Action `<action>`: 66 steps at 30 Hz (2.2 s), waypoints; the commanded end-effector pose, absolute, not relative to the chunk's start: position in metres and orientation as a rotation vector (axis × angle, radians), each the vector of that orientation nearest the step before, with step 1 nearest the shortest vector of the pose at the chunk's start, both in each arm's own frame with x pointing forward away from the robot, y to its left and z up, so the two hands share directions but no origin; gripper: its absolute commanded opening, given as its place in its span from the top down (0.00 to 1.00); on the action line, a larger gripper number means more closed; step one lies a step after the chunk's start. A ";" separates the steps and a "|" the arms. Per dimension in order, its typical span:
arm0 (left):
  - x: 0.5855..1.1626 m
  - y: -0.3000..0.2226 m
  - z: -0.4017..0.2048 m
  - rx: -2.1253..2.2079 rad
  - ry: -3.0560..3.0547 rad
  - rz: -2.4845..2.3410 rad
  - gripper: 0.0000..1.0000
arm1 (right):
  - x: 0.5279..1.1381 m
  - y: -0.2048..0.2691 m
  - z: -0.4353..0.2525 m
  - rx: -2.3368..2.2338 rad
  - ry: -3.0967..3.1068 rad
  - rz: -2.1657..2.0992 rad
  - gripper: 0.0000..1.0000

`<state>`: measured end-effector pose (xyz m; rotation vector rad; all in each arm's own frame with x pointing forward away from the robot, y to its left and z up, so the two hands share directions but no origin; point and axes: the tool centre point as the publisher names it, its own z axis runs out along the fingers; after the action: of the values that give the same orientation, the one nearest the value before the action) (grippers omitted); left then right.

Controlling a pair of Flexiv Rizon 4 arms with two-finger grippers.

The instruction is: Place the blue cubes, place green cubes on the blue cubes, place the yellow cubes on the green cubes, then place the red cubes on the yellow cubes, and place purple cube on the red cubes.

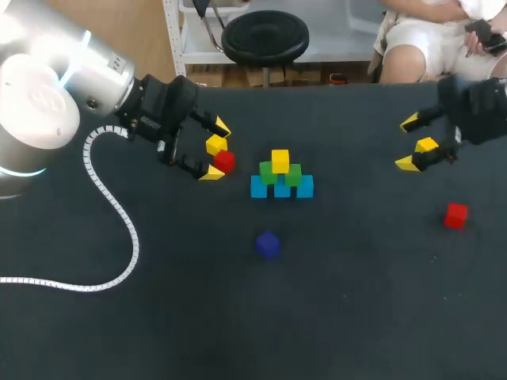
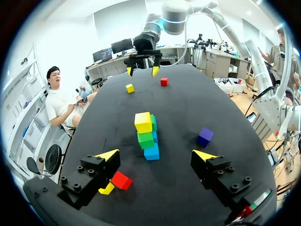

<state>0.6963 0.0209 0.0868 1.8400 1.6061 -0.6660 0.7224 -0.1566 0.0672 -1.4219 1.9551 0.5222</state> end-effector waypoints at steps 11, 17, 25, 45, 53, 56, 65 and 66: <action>0.698 0.020 0.087 1.846 1.612 -0.667 0.00 | 0.704 -0.206 0.074 -1.187 2.196 0.305 0.00; 0.698 0.020 0.087 1.846 1.612 -0.667 0.00 | 0.703 -0.206 0.077 -1.193 2.184 0.317 0.00; 0.698 0.020 0.087 1.846 1.612 -0.667 0.00 | 0.703 -0.206 0.077 -1.193 2.184 0.317 0.00; 0.698 0.020 0.087 1.846 1.612 -0.667 0.00 | 0.743 -0.218 0.077 -1.140 2.310 0.231 0.00; 0.698 0.020 0.087 1.846 1.612 -0.667 0.00 | 0.752 -0.224 0.064 -1.020 2.472 0.228 0.00; 0.698 0.020 0.087 1.846 1.612 -0.667 0.00 | 0.749 -0.229 0.053 -0.996 2.530 0.211 0.00; 0.698 0.020 0.087 1.846 1.612 -0.667 0.00 | 0.743 -0.226 0.037 -1.074 2.633 0.108 0.00; 0.698 0.020 0.087 1.846 1.612 -0.667 0.00 | 0.744 -0.225 0.035 -1.072 2.639 0.107 0.00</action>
<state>0.6963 0.0209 0.0868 1.8400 1.6061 -0.6660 0.7427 -0.2310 0.0356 -1.0692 2.6015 0.1456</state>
